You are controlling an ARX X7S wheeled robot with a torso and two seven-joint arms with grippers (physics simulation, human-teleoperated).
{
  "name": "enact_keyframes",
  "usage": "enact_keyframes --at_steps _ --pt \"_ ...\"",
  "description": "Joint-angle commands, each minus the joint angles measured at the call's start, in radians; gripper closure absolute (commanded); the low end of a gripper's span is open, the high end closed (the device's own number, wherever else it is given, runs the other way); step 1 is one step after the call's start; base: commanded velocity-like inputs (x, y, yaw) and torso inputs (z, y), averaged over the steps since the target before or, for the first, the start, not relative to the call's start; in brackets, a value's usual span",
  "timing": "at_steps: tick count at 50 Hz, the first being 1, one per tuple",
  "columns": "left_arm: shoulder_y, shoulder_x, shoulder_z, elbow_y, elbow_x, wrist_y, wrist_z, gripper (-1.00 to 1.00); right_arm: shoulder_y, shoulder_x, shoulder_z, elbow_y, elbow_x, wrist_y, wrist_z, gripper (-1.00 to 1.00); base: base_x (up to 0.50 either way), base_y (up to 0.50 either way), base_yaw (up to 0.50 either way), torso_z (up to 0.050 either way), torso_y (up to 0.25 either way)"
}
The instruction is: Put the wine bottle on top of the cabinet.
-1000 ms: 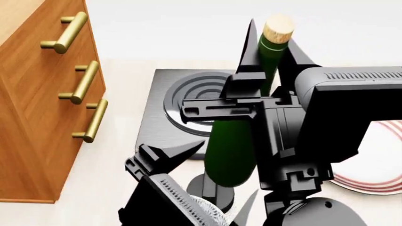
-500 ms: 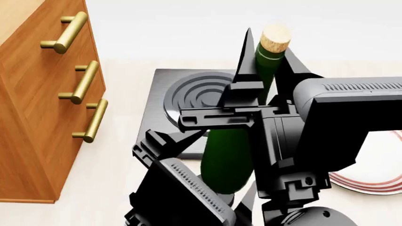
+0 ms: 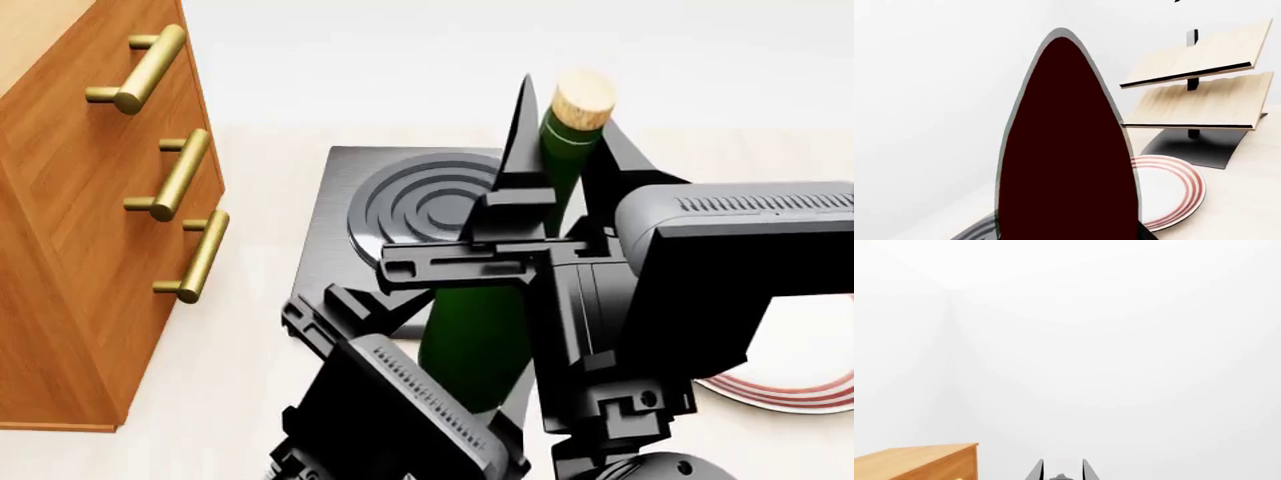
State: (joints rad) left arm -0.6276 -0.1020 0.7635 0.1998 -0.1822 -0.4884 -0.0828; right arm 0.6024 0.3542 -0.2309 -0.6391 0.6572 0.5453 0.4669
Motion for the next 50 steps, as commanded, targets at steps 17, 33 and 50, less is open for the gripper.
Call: enact_keyframes --at_steps 17,33,50 --pt "-0.010 -0.014 0.008 -0.012 -0.053 0.013 -0.025 1.00 -0.050 0.017 0.003 -0.030 -0.018 -0.007 0.024 -1.00 0.00 0.00 0.00 0.000 0.001" --pt "-0.039 -0.029 -0.014 -0.040 -0.066 0.017 -0.034 1.00 -0.151 0.054 0.018 -0.073 -0.024 -0.050 0.020 -1.00 0.00 0.00 0.00 0.001 0.001" --pt "-0.097 -0.047 -0.097 -0.091 -0.108 0.013 -0.049 1.00 -0.321 0.084 0.079 -0.142 -0.021 -0.133 0.034 -1.00 0.00 0.00 0.00 0.000 0.001"
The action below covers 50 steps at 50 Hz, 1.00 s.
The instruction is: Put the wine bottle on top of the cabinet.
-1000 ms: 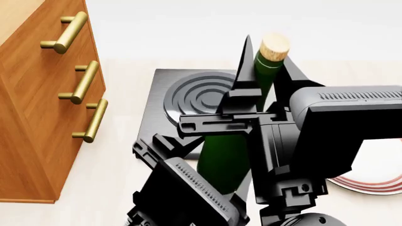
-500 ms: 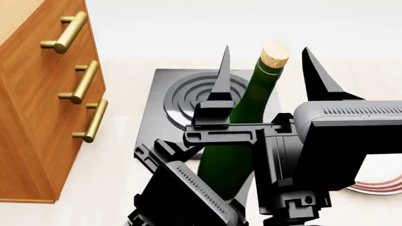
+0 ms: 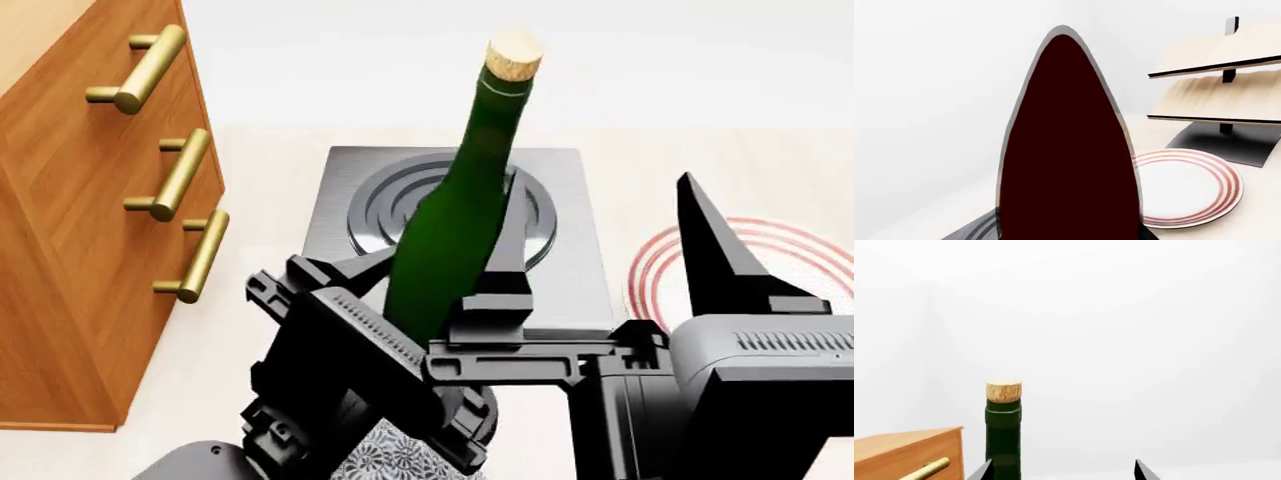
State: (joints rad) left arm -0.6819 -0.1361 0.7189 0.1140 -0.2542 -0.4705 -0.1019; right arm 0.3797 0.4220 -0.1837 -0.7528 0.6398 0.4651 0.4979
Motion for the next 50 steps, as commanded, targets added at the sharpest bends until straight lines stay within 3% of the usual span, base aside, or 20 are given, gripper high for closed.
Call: enact_keyframes --at_steps 1,10,33,37,50 --pt "-0.053 -0.019 -0.060 0.003 -0.037 -0.017 -0.033 1.00 -0.118 0.014 0.034 -0.022 -0.012 -0.071 -0.004 -1.00 0.00 0.00 0.00 0.000 0.000" --pt "-0.062 -0.058 -0.092 0.051 -0.051 -0.051 -0.051 1.00 -0.231 0.000 0.040 0.056 -0.062 -0.181 -0.046 -1.00 0.00 0.00 0.00 0.000 0.000" --pt "-0.135 -0.171 -0.223 0.227 -0.114 -0.222 -0.108 1.00 -0.275 -0.021 0.047 0.224 -0.115 -0.263 -0.074 -1.00 0.00 0.00 0.00 0.000 0.001" --pt "-0.166 -0.182 -0.266 0.246 -0.097 -0.263 -0.163 1.00 -0.274 -0.016 0.050 0.227 -0.114 -0.260 -0.073 -1.00 0.00 0.00 0.00 0.000 0.000" --pt "-0.318 -0.249 -0.373 0.170 -0.123 -0.362 -0.158 1.00 -0.281 -0.008 0.067 0.230 -0.104 -0.266 -0.067 -1.00 0.00 0.00 0.00 0.001 0.001"
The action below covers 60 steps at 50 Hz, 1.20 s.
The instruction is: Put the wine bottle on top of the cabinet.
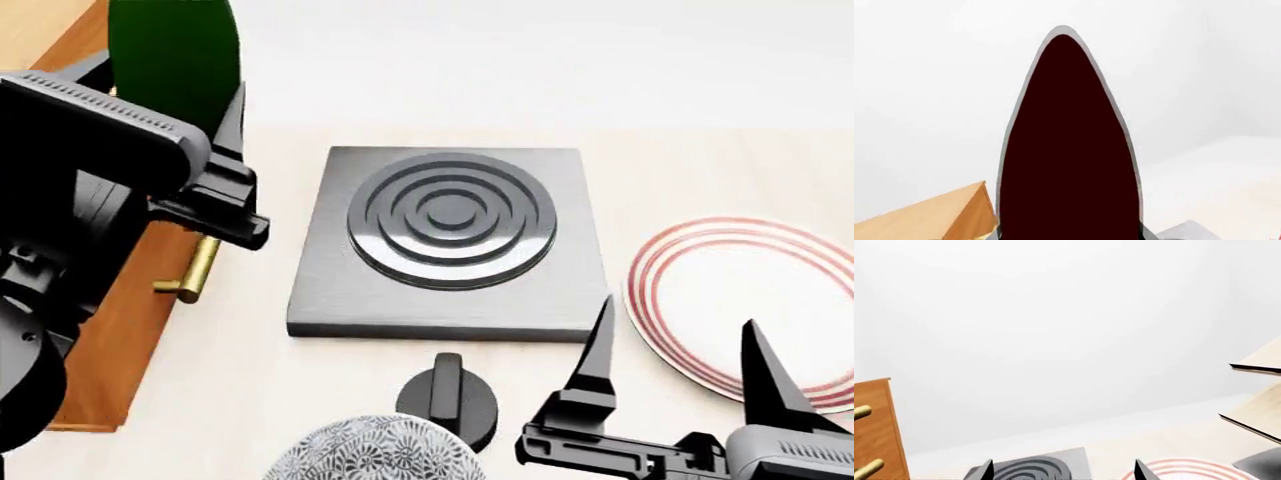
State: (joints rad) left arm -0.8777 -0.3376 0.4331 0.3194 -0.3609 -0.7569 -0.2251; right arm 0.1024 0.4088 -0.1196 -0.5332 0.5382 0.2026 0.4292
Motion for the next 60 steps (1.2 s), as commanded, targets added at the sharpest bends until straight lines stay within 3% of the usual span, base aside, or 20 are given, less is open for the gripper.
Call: enact_keyframes --at_steps 1,8,16,29,41,60 --pt "-0.149 -0.053 -0.093 -0.054 -0.015 -0.086 -0.031 1.00 -0.004 0.008 0.003 0.006 0.000 0.000 0.002 -1.00 0.00 0.00 0.00 0.000 0.000" --pt "-0.295 -0.090 -0.102 -0.166 0.012 -0.137 -0.016 1.00 -0.007 -0.002 -0.009 0.021 -0.007 -0.011 -0.003 -1.00 0.00 0.00 0.00 0.000 0.001" --pt "-0.374 -0.110 -0.129 -0.250 0.010 -0.169 -0.003 1.00 -0.007 -0.009 -0.022 0.033 -0.010 -0.019 -0.010 -1.00 0.00 0.00 0.00 0.000 0.000" --pt "-0.505 -0.097 -0.297 -0.376 -0.045 -0.223 -0.041 1.00 0.000 -0.007 -0.034 0.030 -0.009 -0.013 -0.011 -1.00 0.00 0.00 0.00 0.000 0.001" --pt "-0.560 -0.151 -0.229 -0.483 -0.001 -0.205 0.012 1.00 0.003 -0.002 -0.033 0.030 -0.005 -0.012 -0.008 -1.00 0.00 0.00 0.00 0.001 0.001" --pt "-0.561 -0.136 -0.218 -0.548 -0.013 -0.226 0.029 1.00 0.003 0.010 -0.023 0.014 0.008 -0.004 0.004 -1.00 0.00 0.00 0.00 0.000 0.001"
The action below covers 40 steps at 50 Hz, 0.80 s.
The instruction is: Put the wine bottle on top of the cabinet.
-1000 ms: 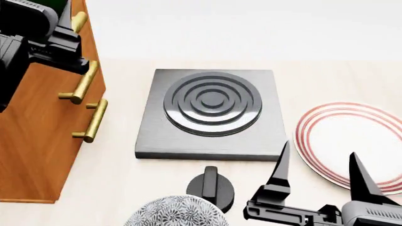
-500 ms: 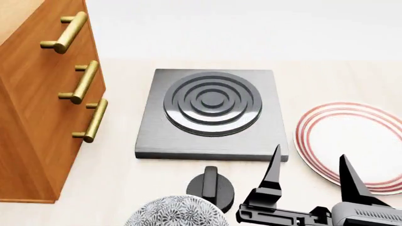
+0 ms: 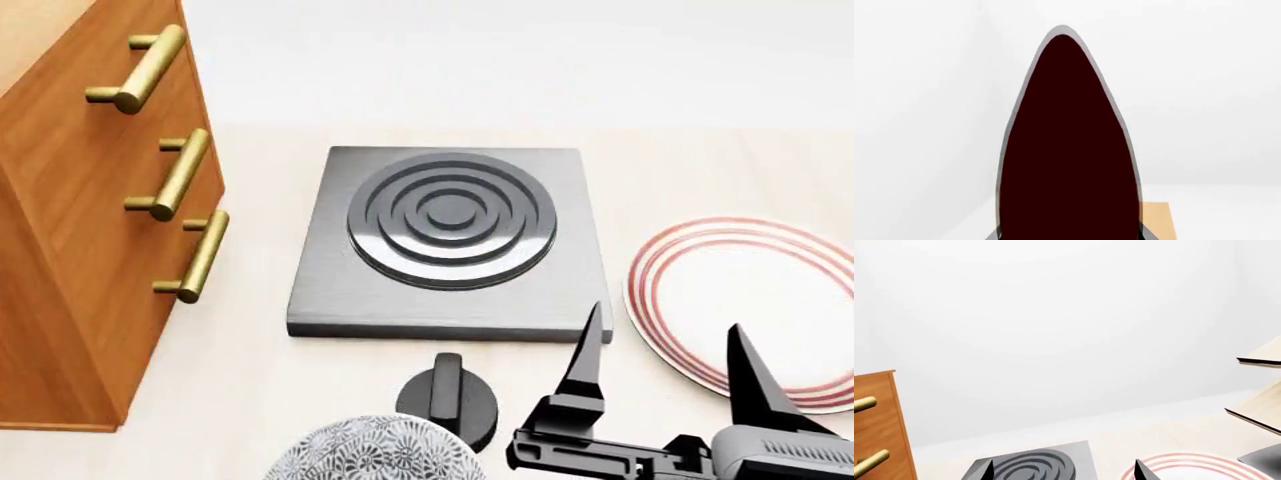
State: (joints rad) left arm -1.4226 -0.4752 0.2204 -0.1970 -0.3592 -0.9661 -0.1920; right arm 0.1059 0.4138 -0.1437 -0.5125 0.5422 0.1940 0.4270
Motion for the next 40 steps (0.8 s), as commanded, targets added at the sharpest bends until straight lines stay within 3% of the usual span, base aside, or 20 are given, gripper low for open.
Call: enact_keyframes --at_steps 1,11,40 --pt "-0.018 0.005 -0.013 -0.037 -0.024 -0.043 -0.008 1.00 -0.001 0.004 0.002 -0.007 0.004 0.004 0.008 -1.00 0.00 0.00 0.00 0.000 0.000" --pt "-0.009 0.012 -0.035 -0.043 -0.048 -0.053 0.000 1.00 -0.002 0.006 0.001 -0.007 0.009 0.003 0.008 -1.00 0.00 0.00 0.00 0.000 0.001" --pt "0.220 0.000 -0.096 -0.017 -0.070 0.010 -0.027 1.00 -0.007 0.006 -0.001 0.005 0.015 -0.011 0.007 -1.00 0.00 0.00 0.00 0.000 0.001"
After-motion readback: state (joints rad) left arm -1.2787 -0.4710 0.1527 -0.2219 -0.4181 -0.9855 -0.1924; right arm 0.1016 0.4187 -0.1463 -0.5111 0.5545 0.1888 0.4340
